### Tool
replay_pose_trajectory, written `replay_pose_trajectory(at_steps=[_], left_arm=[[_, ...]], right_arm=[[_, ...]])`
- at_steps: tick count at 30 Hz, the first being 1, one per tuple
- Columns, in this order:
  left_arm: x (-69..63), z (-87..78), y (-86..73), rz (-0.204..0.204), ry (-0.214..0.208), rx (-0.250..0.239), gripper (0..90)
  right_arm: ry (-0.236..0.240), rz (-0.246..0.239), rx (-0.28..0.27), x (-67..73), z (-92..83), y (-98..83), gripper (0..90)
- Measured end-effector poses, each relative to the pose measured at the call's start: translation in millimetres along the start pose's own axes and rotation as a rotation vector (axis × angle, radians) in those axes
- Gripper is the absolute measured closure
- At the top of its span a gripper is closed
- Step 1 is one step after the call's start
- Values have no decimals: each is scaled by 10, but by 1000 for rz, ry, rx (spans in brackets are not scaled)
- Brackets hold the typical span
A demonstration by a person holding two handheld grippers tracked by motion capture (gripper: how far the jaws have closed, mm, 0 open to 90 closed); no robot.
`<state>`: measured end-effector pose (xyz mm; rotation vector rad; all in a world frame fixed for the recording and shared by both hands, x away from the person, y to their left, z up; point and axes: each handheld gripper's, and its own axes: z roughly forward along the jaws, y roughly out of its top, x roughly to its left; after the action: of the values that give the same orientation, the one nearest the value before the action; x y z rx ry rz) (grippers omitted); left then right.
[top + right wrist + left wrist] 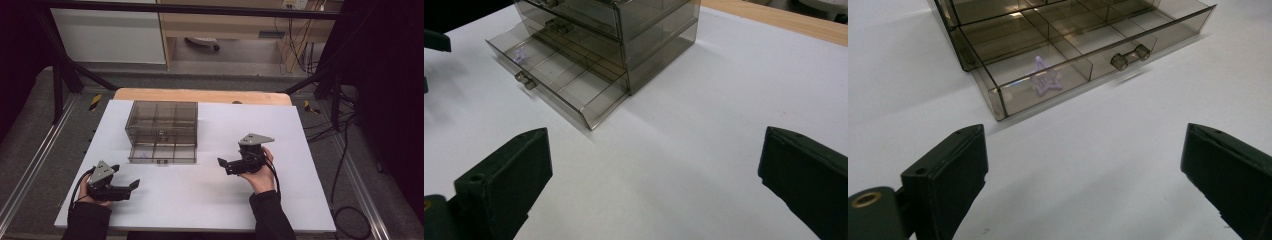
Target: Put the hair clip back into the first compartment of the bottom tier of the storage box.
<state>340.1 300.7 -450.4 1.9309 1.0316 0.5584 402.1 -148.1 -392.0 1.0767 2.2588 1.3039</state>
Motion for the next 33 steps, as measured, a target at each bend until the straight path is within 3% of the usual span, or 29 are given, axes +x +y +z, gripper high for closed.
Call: replay_pose_trajectory(at_steps=[16, 33], left_arm=[[0, -3, 3, -1, -4, 0, 48], [-10, 18, 6, -3, -20, 6, 58]], right_arm=[[-23, 32, -3, -343, -340, -404, 18], [-48, 70, -5, -527, -540, -739, 14]])
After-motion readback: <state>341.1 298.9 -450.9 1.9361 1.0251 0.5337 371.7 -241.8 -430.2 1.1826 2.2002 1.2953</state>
